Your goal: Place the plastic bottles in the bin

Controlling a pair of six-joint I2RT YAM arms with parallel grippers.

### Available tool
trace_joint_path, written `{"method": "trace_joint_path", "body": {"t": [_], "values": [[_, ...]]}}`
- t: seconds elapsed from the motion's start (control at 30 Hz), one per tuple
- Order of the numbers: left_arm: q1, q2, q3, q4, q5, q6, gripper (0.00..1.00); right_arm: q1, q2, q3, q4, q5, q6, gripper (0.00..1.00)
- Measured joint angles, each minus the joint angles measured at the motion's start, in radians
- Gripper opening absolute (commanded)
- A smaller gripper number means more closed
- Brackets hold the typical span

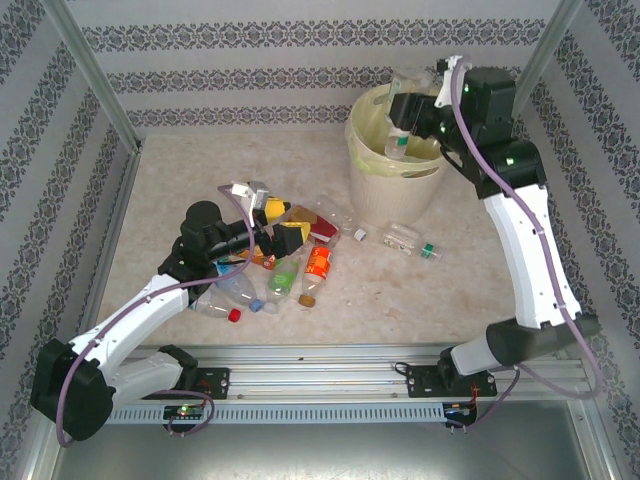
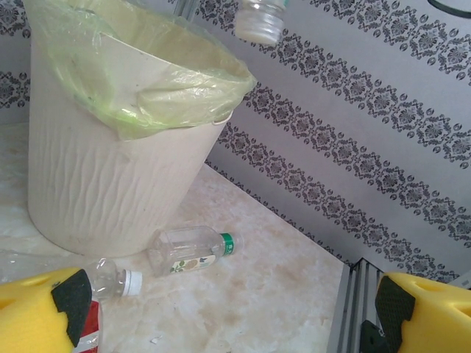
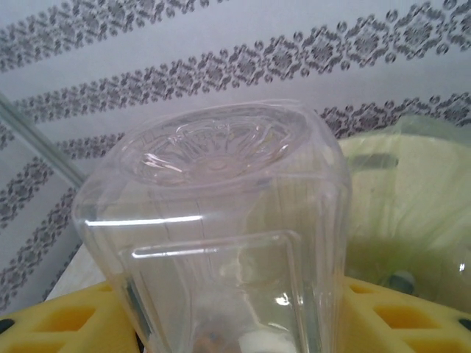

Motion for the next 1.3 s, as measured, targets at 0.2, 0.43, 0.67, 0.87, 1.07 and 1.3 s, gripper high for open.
{"method": "trace_joint_path", "body": {"t": [0.2, 0.43, 0.67, 0.87, 1.07, 1.3], "values": [[0.000, 0.000, 0.000, -0.003, -0.008, 0.009, 1.00, -0.040, 0.139, 0.122, -0.015, 0.061, 0.022, 0.61], [0.002, -0.004, 0.000, -0.017, -0.030, 0.014, 1.00, -0.063, 0.251, 0.164, -0.063, 0.111, 0.042, 0.61], [0.006, -0.007, 0.001, -0.040, -0.055, 0.028, 1.00, -0.079, 0.307, 0.203, -0.105, 0.109, 0.048, 0.62], [0.006, -0.007, 0.001, -0.054, -0.063, 0.037, 1.00, -0.089, 0.383, 0.165, -0.142, 0.109, 0.049, 0.62], [0.006, -0.007, 0.001, -0.066, -0.063, 0.038, 1.00, -0.089, 0.398, 0.159, -0.160, 0.102, 0.052, 0.64], [0.006, -0.007, 0.001, -0.074, -0.063, 0.039, 1.00, -0.089, 0.398, 0.159, -0.161, 0.101, 0.056, 0.68]]}}
